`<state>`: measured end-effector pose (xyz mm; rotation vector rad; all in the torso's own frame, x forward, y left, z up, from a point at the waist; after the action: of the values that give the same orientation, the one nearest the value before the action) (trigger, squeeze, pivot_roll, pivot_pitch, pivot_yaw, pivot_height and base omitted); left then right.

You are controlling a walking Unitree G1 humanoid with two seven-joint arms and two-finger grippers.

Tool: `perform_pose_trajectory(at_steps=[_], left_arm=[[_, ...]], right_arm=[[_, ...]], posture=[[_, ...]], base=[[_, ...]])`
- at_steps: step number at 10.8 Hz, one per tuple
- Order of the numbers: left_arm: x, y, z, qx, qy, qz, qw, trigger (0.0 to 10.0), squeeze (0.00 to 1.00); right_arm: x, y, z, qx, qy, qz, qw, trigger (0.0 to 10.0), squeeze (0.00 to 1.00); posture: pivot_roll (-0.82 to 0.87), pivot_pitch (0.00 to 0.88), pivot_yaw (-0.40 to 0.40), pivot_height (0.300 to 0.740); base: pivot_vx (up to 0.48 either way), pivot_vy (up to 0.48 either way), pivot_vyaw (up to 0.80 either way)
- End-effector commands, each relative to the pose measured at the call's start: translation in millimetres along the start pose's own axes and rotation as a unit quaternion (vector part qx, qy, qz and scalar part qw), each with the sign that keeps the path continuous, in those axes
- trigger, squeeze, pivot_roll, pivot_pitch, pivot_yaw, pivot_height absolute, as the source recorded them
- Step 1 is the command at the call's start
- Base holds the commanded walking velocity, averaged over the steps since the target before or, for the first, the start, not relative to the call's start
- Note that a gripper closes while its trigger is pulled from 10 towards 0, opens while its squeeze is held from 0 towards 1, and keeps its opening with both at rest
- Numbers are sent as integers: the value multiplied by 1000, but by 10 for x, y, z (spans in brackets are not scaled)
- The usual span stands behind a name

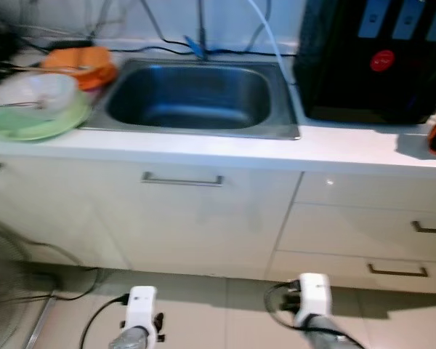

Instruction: Kitchen organization

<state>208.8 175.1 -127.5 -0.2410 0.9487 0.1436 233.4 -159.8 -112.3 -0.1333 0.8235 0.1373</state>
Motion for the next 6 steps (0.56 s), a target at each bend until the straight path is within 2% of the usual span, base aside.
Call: perform_pose_trajectory(at_steps=[1,3,6], left_arm=[[-3,-5,-41,-4,6,0,1000,10000,0],[-5,5,-48,-3,8,2,1000,10000,0],[-6,5,-55,-3,9,4,1000,10000,0]], right_arm=[[-4,-43,-22,0,7,-3,1000,10000,0],[-5,-49,-27,3,8,-5,1000,10000,0],[-6,-49,-21,-1,5,-4,1000,10000,0]], posture=[[63,0,45,740],[63,0,44,740],[63,0,44,740]], base=[[0,442,0],[0,480,-619],[0,480,0]])
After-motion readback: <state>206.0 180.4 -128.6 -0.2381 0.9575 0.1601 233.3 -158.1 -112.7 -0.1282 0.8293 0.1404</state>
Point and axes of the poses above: a point about 5 cm out from each wrist's last joint towards the gripper, its own x axis pointing out of the wrist towards the gripper, its own z axis along the axis of the wrist's last joint, y = z × x, the point moved 5 cm from there along x, pointing out of the wrist towards the gripper, and after that the axes turned 14 degrees about -x, right-handed, at the moved point
